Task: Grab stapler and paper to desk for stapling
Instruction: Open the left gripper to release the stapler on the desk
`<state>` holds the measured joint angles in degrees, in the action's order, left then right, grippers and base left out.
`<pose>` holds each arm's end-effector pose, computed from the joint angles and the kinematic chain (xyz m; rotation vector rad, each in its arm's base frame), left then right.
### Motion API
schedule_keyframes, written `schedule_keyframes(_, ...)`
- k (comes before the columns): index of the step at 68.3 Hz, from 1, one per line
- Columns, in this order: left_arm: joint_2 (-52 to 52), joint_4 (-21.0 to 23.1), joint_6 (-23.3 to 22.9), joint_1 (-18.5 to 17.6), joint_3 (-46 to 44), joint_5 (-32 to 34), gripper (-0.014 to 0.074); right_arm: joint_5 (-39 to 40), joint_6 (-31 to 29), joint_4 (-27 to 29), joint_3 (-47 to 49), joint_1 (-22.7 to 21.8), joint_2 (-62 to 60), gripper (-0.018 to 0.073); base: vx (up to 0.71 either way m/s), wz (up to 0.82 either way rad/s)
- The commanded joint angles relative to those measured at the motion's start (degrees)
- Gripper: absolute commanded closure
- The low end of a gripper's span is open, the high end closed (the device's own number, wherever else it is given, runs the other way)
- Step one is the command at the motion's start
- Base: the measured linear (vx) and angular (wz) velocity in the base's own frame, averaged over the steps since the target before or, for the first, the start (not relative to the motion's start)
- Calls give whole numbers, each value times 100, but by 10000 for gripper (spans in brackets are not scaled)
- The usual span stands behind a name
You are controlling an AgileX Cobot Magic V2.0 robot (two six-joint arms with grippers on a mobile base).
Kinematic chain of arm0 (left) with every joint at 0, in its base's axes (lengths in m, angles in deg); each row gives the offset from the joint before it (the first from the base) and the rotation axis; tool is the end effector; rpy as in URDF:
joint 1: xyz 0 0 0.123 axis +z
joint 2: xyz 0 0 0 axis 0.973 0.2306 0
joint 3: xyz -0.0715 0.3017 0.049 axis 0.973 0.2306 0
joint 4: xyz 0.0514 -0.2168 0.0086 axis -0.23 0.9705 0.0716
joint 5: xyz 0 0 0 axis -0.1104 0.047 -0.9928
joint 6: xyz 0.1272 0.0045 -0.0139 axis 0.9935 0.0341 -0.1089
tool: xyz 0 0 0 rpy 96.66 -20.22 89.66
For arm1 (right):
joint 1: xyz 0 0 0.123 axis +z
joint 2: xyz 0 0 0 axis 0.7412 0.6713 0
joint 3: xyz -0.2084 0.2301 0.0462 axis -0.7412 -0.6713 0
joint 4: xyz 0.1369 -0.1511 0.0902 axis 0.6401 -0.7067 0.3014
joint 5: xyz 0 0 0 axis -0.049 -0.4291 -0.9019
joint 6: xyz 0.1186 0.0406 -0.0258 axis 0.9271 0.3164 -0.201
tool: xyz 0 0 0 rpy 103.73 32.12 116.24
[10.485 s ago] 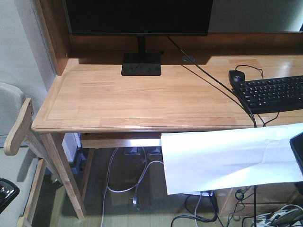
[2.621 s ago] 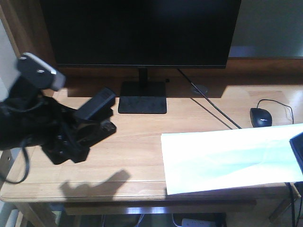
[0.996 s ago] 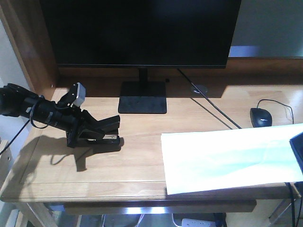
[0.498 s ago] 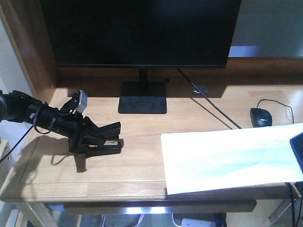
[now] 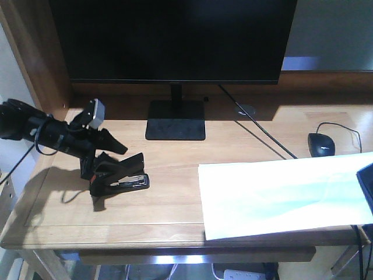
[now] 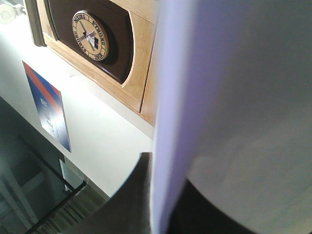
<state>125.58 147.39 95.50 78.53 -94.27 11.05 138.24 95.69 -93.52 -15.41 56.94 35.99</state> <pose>0.4274 -0.0913 0.1657 1.4499 1.7990 -0.8481 0.0688 0.0563 0.3008 0.3315 1.1529 1.5143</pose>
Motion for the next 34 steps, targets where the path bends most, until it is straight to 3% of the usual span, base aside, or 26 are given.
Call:
schedule_keyframes(1, -597, 300, -12, 9, -138, -185, 170, 771, -82, 99, -140, -19, 19, 561, 0, 0)
schedule_keyframes(8, -677, 264, -12, 4, -138, -194, 281, 771, -82, 99, -140, -19, 19, 561, 0, 0)
schedule_keyframes(22, -677, -74, -12, -9, -138, -199, 608, 771, -82, 99, -140, -19, 19, 561, 0, 0)
schedule_keyframes(34, -669, -128, -18, -16, -138, -152, 604, 771, -82, 99, -140, -19, 19, 561, 0, 0)
